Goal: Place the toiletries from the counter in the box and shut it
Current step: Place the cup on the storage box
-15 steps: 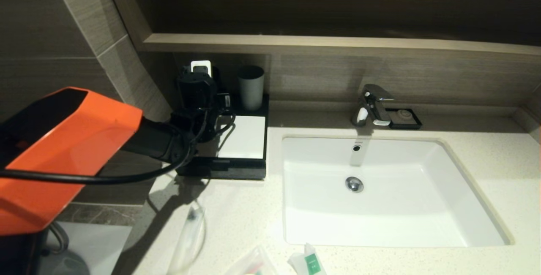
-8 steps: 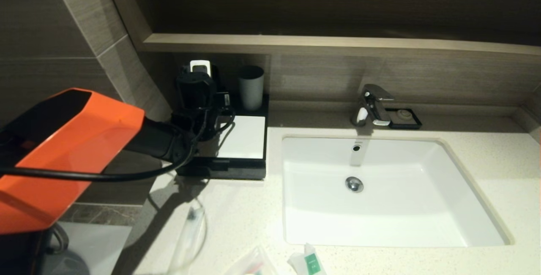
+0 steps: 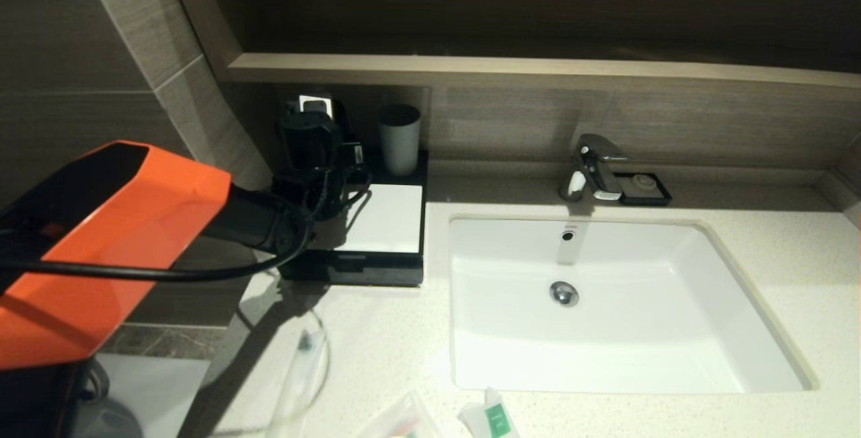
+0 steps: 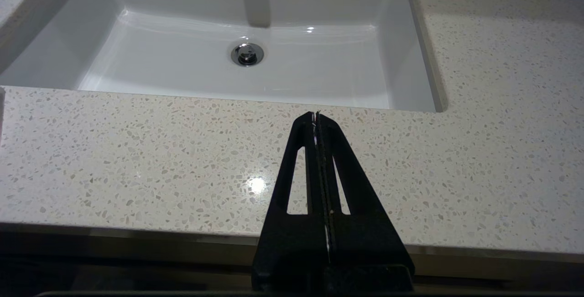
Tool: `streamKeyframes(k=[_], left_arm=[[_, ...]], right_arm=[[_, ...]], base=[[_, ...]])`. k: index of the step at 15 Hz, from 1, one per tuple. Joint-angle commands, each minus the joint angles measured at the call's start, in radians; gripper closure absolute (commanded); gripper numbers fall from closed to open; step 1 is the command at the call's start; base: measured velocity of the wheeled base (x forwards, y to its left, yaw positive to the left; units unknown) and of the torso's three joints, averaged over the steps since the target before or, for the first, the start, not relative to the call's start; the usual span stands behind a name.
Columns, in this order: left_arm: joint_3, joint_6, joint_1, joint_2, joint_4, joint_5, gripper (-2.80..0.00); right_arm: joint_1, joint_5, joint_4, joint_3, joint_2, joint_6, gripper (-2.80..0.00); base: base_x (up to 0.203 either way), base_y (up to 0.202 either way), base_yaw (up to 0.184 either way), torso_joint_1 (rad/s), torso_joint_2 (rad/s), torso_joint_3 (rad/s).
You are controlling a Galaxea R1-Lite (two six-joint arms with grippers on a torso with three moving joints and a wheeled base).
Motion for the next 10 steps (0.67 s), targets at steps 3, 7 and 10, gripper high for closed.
streamKeyframes(k=[3, 7, 10], left_arm=[[-0.043, 0.000, 0.009, 0.018, -0.005, 0.003, 0.00], [-0.066, 0.000, 0.008, 0.028, 0.001, 0.003, 0.00], [-0.066, 0.000, 0.008, 0.038, 0.002, 0.003, 0.00]], right_arm=[[0.000, 0.000, 0.000, 0.000, 0.000, -0.001, 0.00], [0.000, 0.000, 0.000, 0.000, 0.000, -0.001, 0.00], [0.000, 0.000, 0.000, 0.000, 0.000, -0.001, 0.00]], base=[[0.000, 0.000, 0.000, 0.000, 0.00, 0.000], [0.000, 0.000, 0.000, 0.000, 0.00, 0.000], [0.000, 0.000, 0.000, 0.000, 0.00, 0.000]])
